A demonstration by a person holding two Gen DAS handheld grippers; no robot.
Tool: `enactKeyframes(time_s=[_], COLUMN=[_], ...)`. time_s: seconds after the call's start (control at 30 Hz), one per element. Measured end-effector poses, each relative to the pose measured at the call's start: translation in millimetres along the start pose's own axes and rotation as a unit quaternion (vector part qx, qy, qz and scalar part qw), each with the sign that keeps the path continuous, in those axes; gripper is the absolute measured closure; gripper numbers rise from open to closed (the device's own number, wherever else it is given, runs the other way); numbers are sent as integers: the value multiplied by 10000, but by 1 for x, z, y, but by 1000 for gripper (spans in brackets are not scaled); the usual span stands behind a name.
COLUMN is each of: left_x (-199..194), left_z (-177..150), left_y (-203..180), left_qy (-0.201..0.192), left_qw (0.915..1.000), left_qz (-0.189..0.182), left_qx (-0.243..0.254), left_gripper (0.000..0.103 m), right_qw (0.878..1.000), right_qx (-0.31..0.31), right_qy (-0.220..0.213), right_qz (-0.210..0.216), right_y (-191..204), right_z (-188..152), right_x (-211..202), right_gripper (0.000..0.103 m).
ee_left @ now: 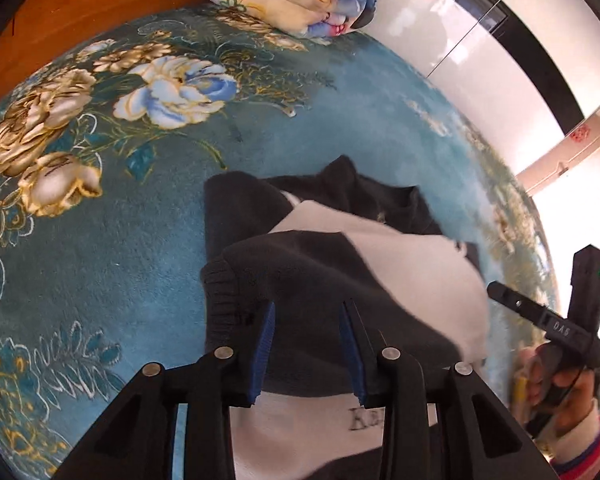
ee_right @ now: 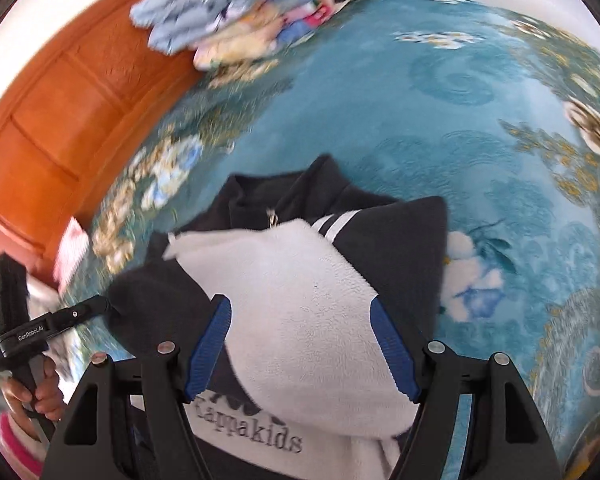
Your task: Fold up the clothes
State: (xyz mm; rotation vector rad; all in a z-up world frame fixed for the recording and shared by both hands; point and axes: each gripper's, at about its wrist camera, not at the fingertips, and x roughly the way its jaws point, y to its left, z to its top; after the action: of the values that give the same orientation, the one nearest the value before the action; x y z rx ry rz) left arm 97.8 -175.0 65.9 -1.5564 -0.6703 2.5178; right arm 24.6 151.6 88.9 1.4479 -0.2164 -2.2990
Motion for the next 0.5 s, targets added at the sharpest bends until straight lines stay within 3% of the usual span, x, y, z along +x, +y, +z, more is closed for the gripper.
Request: enactKeyframes(time_s=[0.13,0.23,0.33,0.5], left_x=[32,44,26,-24], left_z=[4,6,5,-12], left_y=[24,26,23,33], left_qy=[283,418,356,21], left_qw=[9985,9976,9977,9950], left_qz=[62,173,-25,-434], left_qx=[-463,-519,-572,-903], left_gripper=[66,67,66,66], right_qw=[9990,9970,9965,9977], right_qx=[126,358,493,668], right_qy=[252,535,506,-13], right_qz=[-335,-427,-443,-146], right_y=[-16,-31,-34,-25], right_z=[0,-3,-8,-25], right_x=[29,53,53,-1], right_gripper=[30,27,25,25])
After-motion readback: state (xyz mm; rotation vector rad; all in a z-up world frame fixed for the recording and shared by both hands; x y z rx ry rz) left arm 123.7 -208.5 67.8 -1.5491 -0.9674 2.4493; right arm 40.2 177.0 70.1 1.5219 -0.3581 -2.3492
